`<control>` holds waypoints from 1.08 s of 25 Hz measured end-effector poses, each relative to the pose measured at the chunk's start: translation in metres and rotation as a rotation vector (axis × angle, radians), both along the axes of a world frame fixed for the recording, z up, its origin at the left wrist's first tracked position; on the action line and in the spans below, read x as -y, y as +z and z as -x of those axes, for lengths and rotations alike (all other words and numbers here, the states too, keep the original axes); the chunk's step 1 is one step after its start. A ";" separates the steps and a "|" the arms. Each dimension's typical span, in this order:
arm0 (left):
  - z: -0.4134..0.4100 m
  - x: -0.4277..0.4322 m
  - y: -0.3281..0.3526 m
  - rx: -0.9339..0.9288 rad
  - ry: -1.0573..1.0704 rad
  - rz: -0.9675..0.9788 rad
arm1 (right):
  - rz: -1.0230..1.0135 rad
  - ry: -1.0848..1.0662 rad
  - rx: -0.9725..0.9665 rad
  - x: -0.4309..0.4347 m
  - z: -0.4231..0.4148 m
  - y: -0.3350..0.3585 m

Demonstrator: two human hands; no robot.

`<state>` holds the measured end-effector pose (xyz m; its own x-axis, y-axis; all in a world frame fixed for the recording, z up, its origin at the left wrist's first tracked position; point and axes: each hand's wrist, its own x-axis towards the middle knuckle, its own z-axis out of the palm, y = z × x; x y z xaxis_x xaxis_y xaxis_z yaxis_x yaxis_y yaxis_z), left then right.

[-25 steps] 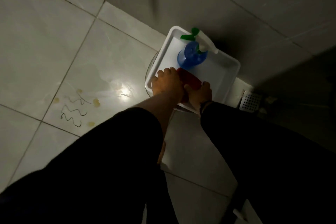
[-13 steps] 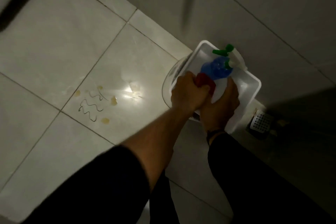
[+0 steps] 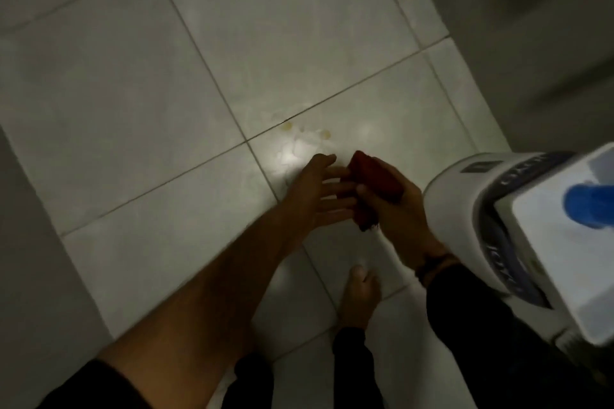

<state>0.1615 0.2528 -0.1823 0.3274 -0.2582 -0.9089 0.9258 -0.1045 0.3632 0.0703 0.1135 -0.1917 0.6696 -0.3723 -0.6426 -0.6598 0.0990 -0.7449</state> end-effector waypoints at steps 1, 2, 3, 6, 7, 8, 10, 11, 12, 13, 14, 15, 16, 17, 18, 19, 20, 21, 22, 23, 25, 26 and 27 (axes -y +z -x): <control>-0.005 -0.025 -0.029 0.043 0.012 -0.059 | 0.013 0.010 -0.031 -0.011 -0.017 -0.028; -0.008 -0.048 -0.060 0.099 0.000 -0.150 | 0.036 0.044 -0.043 -0.019 -0.034 -0.053; -0.008 -0.068 -0.093 0.177 -0.043 -0.268 | 0.079 0.108 -0.038 -0.024 -0.051 -0.079; -0.004 -0.128 -0.207 0.429 -0.403 -0.669 | 0.320 0.396 0.045 -0.051 -0.107 -0.162; -0.005 -0.144 -0.243 0.495 -0.519 -0.772 | 0.438 0.495 0.083 -0.060 -0.128 -0.189; -0.006 -0.157 -0.277 0.555 -0.613 -0.869 | 0.560 0.603 0.124 -0.070 -0.149 -0.217; -0.004 -0.177 -0.331 0.702 -0.761 -1.056 | 0.747 0.860 0.192 -0.092 -0.179 -0.263; 0.001 -0.185 -0.349 0.807 -0.801 -1.123 | 0.835 1.004 0.219 -0.102 -0.186 -0.282; 0.008 -0.191 -0.367 0.915 -0.788 -1.165 | 0.927 1.146 0.241 -0.109 -0.188 -0.302; 0.014 -0.196 -0.382 1.012 -0.745 -1.195 | 0.989 1.241 0.272 -0.113 -0.187 -0.320; 0.018 -0.200 -0.395 1.084 -0.704 -1.217 | 1.032 1.271 0.321 -0.117 -0.184 -0.336; 0.019 -0.203 -0.402 1.119 -0.682 -1.233 | 1.062 1.240 0.370 -0.124 -0.178 -0.346; 0.019 -0.204 -0.406 1.134 -0.671 -1.248 | 1.065 1.177 0.391 -0.131 -0.171 -0.354; 0.016 -0.204 -0.406 1.132 -0.665 -1.256 | 1.049 1.131 0.381 -0.137 -0.159 -0.360; 0.016 -0.204 -0.405 1.125 -0.660 -1.255 | 1.033 1.139 0.365 -0.139 -0.139 -0.361; 0.017 -0.204 -0.403 1.120 -0.655 -1.249 | 1.026 1.183 0.371 -0.135 -0.110 -0.361; 0.019 -0.203 -0.401 1.116 -0.655 -1.236 | 1.024 1.238 0.368 -0.129 -0.079 -0.357; 0.020 -0.203 -0.399 1.106 -0.661 -1.220 | 1.039 1.273 0.354 -0.116 -0.053 -0.355; 0.021 -0.204 -0.397 1.099 -0.663 -1.213 | 1.067 1.255 0.344 -0.106 -0.042 -0.356; 0.020 -0.204 -0.396 1.101 -0.662 -1.218 | 1.079 1.158 0.310 -0.106 -0.046 -0.358; 0.015 -0.204 -0.400 1.106 -0.672 -1.232 | 1.031 0.887 0.221 -0.129 -0.068 -0.373; 0.016 -0.205 -0.401 1.103 -0.673 -1.225 | 1.000 0.845 0.218 -0.144 -0.064 -0.373; 0.019 -0.206 -0.403 1.101 -0.665 -1.217 | 0.980 0.889 0.250 -0.153 -0.046 -0.373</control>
<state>0.1429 0.4588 -0.5849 0.9927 0.0016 -0.1207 0.0219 -0.9857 0.1673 0.1162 0.2664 -0.5647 0.9818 0.0137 -0.1895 -0.0587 -0.9269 -0.3708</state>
